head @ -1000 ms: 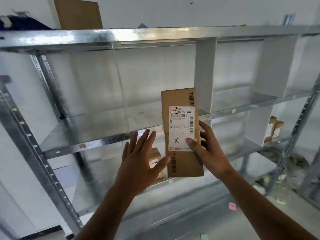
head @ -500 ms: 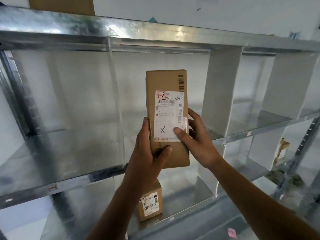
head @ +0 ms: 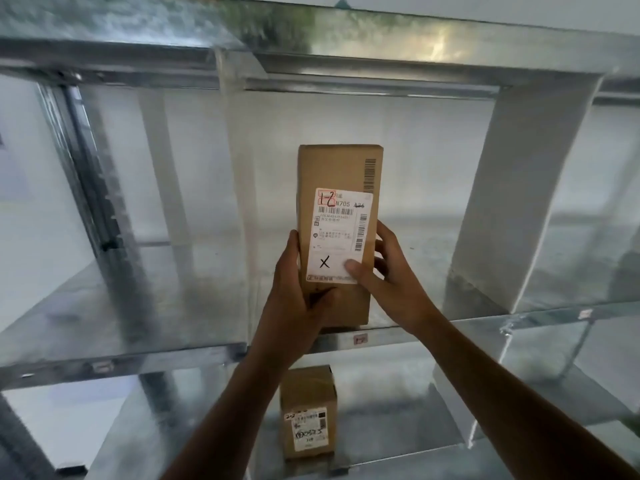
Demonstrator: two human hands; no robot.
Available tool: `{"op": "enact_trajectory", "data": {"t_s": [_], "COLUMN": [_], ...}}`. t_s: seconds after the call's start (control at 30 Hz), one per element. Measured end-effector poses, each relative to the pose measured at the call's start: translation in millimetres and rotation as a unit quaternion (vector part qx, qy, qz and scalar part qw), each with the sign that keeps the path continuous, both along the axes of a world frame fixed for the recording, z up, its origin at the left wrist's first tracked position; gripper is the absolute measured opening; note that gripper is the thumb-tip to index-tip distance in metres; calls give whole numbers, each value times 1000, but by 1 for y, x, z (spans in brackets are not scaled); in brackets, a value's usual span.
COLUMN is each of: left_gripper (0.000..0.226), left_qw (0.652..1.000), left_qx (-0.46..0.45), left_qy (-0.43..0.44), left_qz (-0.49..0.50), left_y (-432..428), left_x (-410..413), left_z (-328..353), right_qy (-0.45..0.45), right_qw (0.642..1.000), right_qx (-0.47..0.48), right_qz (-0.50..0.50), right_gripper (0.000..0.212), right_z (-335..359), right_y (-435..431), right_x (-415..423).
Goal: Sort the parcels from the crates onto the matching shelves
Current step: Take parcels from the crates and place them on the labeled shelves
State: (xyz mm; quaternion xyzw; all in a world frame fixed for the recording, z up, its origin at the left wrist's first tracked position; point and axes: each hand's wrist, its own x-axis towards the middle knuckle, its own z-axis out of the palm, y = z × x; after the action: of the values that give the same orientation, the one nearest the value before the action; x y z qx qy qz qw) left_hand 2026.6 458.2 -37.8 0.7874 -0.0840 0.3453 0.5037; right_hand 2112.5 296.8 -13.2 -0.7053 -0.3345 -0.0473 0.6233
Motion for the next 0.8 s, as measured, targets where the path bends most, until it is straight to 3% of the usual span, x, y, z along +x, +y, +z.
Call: {"op": "enact_trajectory", "data": {"t_s": [0.2,0.5,0.7,0.8], "left_gripper": [107,95,101,89], "left_qw": [997,994,992,986], "left_qx": [0,-4,12,17], "left_qy": [64,92,102,88], "left_qz": [50,67,74,144], "left_y": [8,10,4,-13], "left_x": [14,29,25,5], "left_z": [-10,-12,-7,-6], "right_qy": [-4,-11,-47,-83], "right_qw": [999,997,992,985], "right_qx": [-16,-19,-90,-150], "right_qz": [50,73,68,15], "right_gripper": [78,77,83,83], "right_z": [-16,-25,-29,-34], "right_y": [13,21,0,-28], "right_x": [28,49,49,36]}}
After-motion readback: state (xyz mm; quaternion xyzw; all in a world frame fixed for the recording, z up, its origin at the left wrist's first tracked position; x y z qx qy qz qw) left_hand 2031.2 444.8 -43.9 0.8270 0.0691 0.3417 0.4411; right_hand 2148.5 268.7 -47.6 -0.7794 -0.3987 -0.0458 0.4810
